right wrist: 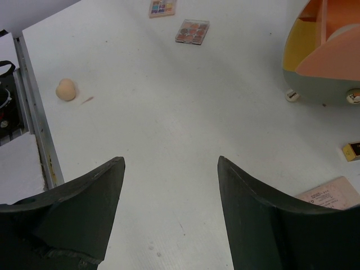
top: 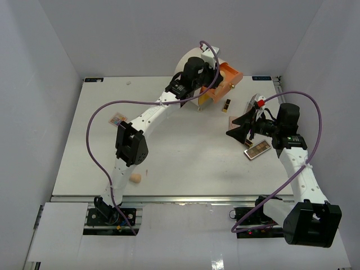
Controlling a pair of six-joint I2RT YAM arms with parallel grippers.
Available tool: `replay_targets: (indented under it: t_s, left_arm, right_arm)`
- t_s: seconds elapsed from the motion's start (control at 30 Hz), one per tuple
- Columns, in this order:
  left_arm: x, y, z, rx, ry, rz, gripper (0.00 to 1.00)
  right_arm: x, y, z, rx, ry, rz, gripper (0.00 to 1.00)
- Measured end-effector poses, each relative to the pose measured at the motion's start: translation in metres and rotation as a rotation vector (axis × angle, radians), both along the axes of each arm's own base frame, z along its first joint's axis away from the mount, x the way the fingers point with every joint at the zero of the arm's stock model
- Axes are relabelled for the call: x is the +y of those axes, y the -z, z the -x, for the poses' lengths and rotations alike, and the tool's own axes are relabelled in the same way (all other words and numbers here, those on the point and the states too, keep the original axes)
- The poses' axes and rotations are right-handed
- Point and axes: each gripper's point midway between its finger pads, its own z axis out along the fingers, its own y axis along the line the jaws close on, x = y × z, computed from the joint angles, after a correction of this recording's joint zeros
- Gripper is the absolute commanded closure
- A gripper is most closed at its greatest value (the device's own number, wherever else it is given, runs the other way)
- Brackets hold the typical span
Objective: Organize the makeup
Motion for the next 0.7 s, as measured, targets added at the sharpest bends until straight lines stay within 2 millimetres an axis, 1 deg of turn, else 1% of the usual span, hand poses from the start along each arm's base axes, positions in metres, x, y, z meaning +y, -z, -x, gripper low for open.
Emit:
replay_targets:
  t_s: [0.13,0.23,0.4,0.53,0.7]
  left_arm:
    - [0.002,-0.001,-0.004,-0.045,-0.038,-0.034,0.40]
    - [0.004,-0.001,-0.008,-0.071,-0.067,-0.057,0.34]
    - [0.006,-0.003,-0.011,-0.094,-0.092,-0.069,0.30]
    - [0.007,-0.004,-0.012,-0.102,-0.101,-0.071,0.30]
    - [0.003,-0.006,-0.008,-0.104,-0.093,-0.069,0.30]
  right_arm:
    - [0.001,0.002,0.000,0.012,-0.008,-0.005,0.27]
    - [0.001,0.003,0.000,0.017,-0.013,-0.007,0.27]
    - [0.002,0.003,0.000,0.018,-0.017,-0.009,0.27]
    - [0.001,0.003,0.000,0.018,-0.017,-0.009,0.27]
    - [0.002,0.003,0.001,0.018,-0.022,-0.011,0.26]
